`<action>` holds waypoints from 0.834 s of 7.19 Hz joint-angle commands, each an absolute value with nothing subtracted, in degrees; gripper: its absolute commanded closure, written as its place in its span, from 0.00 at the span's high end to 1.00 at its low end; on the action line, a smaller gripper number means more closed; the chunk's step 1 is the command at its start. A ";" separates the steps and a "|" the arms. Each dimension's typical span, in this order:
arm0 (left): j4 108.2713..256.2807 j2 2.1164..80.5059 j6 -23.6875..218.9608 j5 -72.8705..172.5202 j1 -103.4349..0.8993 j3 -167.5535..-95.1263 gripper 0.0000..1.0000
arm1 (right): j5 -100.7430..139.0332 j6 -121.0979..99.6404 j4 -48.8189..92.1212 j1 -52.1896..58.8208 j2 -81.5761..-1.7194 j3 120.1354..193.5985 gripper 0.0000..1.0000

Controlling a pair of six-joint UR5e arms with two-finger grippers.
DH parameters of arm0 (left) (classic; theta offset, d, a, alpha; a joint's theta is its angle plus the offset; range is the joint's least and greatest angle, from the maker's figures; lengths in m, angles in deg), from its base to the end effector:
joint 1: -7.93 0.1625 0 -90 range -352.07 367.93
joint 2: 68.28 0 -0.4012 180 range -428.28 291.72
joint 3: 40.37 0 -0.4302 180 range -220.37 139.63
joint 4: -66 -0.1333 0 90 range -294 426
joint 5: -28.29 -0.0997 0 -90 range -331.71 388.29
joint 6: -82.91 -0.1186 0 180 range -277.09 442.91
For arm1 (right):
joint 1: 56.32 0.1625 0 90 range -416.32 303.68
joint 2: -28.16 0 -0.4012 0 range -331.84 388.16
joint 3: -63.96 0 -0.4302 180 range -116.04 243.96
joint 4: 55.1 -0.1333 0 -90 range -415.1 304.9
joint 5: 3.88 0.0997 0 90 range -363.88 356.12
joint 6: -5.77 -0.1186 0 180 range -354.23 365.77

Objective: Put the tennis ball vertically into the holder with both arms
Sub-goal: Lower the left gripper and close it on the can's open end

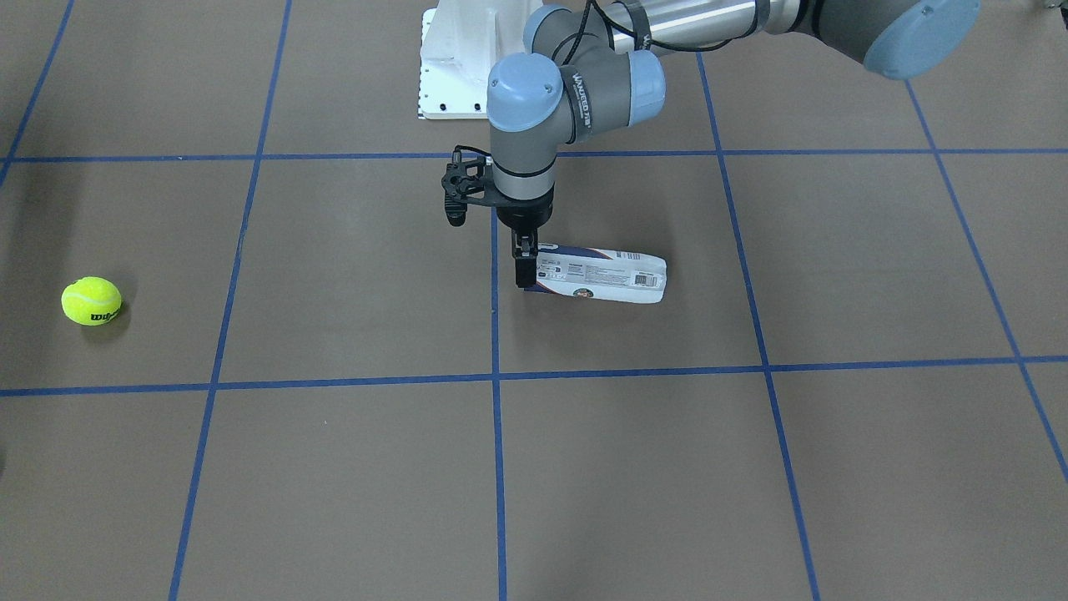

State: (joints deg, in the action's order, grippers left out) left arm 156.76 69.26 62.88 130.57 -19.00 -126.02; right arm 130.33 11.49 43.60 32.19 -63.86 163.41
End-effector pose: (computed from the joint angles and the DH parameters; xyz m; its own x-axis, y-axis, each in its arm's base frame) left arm 0.6303 -0.4414 0.1531 0.0723 0.9930 0.0939 -0.7095 -0.0149 0.7045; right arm 0.0373 -0.5114 0.5950 0.7108 -0.1028 0.6959 0.0973 0.9941 0.0474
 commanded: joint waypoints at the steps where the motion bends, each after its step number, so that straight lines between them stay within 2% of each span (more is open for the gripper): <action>1: 158.62 69.27 63.65 130.51 -18.44 -124.49 0.99 | 130.33 11.49 43.61 32.19 -63.86 163.45 1.00; 5: 159.34 69.27 63.57 128.75 -18.44 -123.87 0.98 | 130.33 11.49 43.69 32.19 -63.95 163.45 1.00; 6: 159.34 69.27 63.57 128.66 -18.53 -123.87 0.81 | 130.33 11.49 43.61 32.19 -64.04 163.45 1.00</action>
